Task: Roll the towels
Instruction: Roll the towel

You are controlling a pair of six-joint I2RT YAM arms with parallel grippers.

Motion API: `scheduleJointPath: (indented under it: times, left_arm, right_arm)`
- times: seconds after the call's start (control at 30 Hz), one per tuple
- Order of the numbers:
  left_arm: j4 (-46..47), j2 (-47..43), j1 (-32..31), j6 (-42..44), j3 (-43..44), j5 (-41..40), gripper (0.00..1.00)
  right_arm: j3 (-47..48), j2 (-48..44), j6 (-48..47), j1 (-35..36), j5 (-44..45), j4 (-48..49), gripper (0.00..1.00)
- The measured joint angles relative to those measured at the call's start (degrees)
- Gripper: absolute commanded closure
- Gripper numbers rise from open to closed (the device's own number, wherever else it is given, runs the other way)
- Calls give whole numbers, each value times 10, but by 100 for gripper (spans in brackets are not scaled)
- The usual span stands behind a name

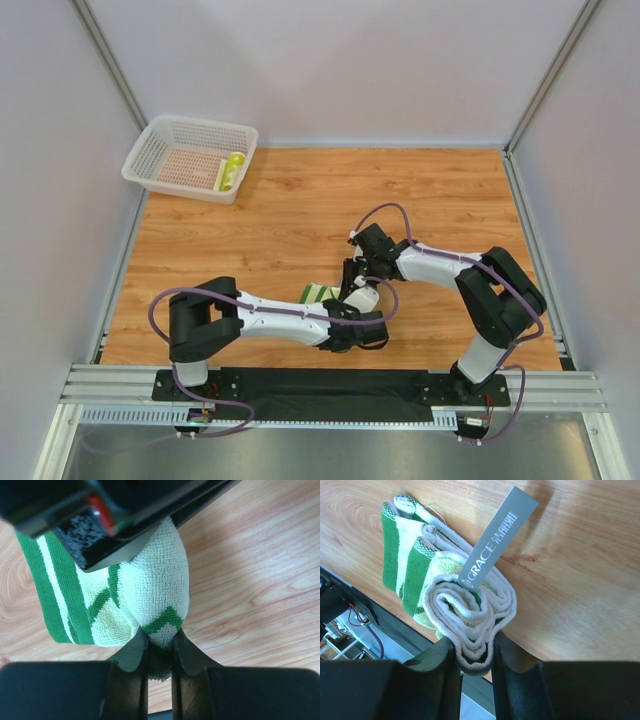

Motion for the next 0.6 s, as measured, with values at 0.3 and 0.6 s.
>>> scheduleJointPath:
  times: [0.3, 0.6]
  left_arm:
    - [54, -54, 6, 16, -64, 6, 94]
    - [113, -110, 39, 9, -122, 78, 100]
  right_arm:
    - [0, 0, 0, 2, 1, -4, 72]
    - [0, 0, 0, 5, -1, -7, 69]
